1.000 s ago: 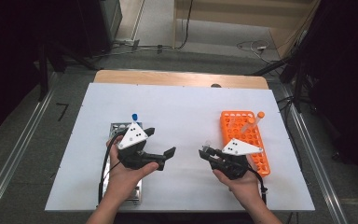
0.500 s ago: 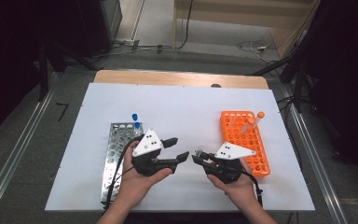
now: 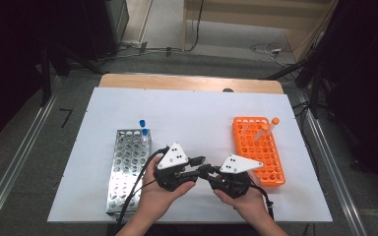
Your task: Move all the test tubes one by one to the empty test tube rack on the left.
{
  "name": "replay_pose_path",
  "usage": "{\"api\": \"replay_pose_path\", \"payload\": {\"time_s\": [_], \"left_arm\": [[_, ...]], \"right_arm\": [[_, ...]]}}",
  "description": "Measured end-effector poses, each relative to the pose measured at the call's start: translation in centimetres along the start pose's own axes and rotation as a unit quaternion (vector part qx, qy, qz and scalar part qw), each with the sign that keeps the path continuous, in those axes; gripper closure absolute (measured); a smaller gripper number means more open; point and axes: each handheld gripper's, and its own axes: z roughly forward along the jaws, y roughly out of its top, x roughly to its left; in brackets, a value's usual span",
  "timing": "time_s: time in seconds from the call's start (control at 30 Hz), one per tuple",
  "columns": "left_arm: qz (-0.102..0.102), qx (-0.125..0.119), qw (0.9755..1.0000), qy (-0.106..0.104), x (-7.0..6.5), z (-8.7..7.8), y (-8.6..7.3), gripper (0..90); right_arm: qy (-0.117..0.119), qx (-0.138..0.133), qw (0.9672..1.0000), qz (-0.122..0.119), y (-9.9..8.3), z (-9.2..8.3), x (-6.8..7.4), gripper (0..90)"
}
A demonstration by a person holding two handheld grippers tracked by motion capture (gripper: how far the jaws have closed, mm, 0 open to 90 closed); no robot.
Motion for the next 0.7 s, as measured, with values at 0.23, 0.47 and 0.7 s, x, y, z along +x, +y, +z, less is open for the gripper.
{"api": "replay_pose_path", "payload": {"time_s": [0.23,0.47,0.7], "left_arm": [[0.012,0.005,0.9998,0.012,-0.07,0.04,-0.14,74.0],[0.017,0.001,0.9997,0.02,-0.04,-0.14,-0.15,76.8],[0.014,-0.006,0.9996,0.023,0.34,-0.74,0.02,76.9]], "right_arm": [[0.005,0.003,1.0,-0.003,-0.03,0.07,0.11,73.7],[0.006,-0.001,1.0,-0.001,-0.05,0.07,0.05,73.6],[0.0,-0.011,0.9999,0.006,-0.24,-0.16,-0.09,54.2]]}}
